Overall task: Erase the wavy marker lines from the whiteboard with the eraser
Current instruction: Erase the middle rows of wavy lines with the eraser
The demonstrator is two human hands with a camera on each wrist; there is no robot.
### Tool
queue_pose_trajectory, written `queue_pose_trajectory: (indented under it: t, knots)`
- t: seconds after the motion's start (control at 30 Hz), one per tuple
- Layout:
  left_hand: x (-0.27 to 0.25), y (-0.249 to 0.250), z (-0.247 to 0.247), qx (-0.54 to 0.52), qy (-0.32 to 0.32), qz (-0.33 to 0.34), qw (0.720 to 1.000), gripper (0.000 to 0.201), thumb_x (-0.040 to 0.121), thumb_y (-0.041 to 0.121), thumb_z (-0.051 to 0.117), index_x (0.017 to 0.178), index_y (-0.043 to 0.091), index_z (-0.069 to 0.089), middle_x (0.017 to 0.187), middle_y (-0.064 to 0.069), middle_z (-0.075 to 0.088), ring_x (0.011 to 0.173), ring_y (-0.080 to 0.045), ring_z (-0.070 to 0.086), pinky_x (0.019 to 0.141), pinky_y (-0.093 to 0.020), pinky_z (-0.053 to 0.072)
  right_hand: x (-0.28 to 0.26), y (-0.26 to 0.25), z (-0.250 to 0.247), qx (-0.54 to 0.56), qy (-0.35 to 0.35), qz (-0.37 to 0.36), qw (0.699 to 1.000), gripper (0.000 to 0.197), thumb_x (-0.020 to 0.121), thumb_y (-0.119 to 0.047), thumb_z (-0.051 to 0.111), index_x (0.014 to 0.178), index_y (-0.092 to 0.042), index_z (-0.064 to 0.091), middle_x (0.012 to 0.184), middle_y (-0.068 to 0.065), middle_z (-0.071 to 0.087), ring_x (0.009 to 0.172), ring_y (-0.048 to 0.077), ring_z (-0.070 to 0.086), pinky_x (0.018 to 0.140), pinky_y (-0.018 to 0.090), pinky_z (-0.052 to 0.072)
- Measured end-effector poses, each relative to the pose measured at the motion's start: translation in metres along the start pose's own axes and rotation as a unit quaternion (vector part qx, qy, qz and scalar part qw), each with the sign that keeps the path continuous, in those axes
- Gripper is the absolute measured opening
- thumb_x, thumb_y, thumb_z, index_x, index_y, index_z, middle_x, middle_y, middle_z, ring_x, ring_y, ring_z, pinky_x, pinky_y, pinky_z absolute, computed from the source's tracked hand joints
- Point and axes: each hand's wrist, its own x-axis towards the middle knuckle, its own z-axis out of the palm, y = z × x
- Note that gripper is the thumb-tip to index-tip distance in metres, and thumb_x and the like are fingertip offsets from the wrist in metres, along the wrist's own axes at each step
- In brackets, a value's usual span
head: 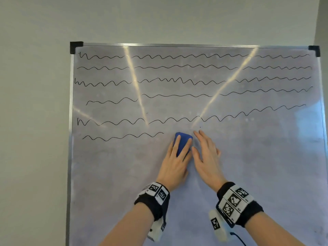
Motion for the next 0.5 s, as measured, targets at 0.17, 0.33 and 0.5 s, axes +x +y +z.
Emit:
queue_pose_trajectory:
  t: [0.17,0.33,0.5]
  knots:
    - [-0.022,-0.049,-0.026,0.012,0.046,-0.032,0.998,0.066,0.067,-0.003,0.069,0.130,0.011,0.058,0.147,-0.011,0.046,0.131,-0.054,0.037,0.088,-0.048,0.054,0.002,-0.002,0.010,0.023,0.002,0.006,1.000,0.051,0.096,-0.020,0.046,0.143,-0.032,0.030,0.150,-0.006,0.027,0.136,0.010,0.026,0.105,0.038,0.017]
    - [-0.045,-0.082,-0.036,0.000,0.073,-0.175,0.982,0.082,0.074,-0.004,0.061,0.150,0.004,0.029,0.154,-0.022,0.028,0.139,-0.051,0.024,0.108,-0.051,0.038,-0.001,0.005,0.007,0.028,0.012,0.028,0.999,0.052,0.095,-0.016,0.048,0.143,-0.029,0.030,0.148,-0.003,0.028,0.133,0.013,0.029,0.103,0.034,0.015]
    - [-0.015,-0.026,-0.013,-0.012,0.056,-0.068,0.996,0.058,0.088,0.002,0.045,0.146,0.002,0.038,0.152,-0.023,0.034,0.139,-0.048,0.029,0.106,-0.051,0.041,0.000,-0.001,0.009,0.036,0.028,0.007,0.999,0.053,0.094,-0.017,0.050,0.143,-0.029,0.031,0.145,-0.001,0.029,0.134,0.015,0.030,0.101,0.033,0.016]
